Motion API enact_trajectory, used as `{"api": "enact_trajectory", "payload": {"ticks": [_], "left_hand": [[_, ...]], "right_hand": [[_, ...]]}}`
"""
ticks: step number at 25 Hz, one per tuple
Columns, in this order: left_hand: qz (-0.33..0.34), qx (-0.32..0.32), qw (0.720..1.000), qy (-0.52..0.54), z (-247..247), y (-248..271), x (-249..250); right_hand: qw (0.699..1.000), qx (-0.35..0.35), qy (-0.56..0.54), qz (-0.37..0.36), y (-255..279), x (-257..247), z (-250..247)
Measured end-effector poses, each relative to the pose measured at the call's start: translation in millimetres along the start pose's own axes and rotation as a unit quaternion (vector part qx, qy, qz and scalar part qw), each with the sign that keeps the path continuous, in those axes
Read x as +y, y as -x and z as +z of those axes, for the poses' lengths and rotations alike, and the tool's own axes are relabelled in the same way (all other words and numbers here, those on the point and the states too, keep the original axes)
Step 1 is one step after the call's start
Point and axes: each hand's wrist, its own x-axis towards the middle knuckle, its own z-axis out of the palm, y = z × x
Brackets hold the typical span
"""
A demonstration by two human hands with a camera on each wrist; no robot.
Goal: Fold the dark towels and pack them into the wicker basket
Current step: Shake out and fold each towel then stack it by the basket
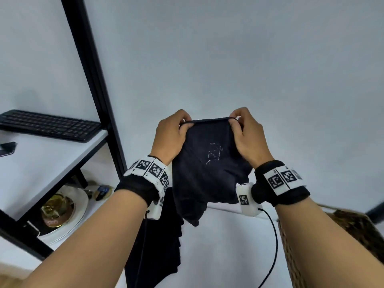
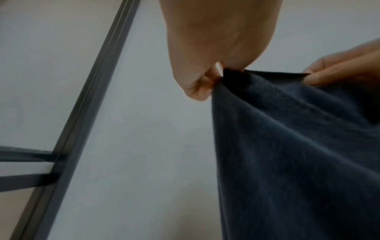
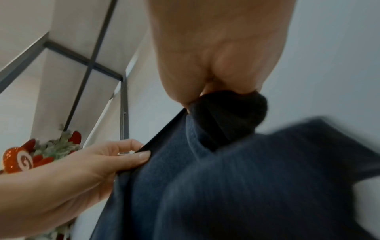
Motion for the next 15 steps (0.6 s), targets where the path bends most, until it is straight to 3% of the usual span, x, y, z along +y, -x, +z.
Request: {"api": "enact_trajectory", "payload": {"ticks": [4,8,10,13,15], "left_hand": [[-0.021,-0.049,0.998,0.014,21,-5,27],[-0.020,-0.191,0.977,0.089,49,-9,68],[-0.011,-0.196,0.978,0.073,59,-16,82],[-0.027,-0.154,0.985,0.077,64,-26,84],[-0.048,-0.141,0.985,0.091,65,-28,82]], "right_hand": [[0.996,-0.023,0.072,-0.043,-25,-6,-46],[0.980,-0.136,0.120,-0.081,-27,-12,-59],[0.982,-0.141,0.115,-0.049,-23,-4,-66],[0.980,-0.150,0.121,0.051,-12,27,-87],[0.980,-0.144,0.040,0.133,-2,43,-101]]}}
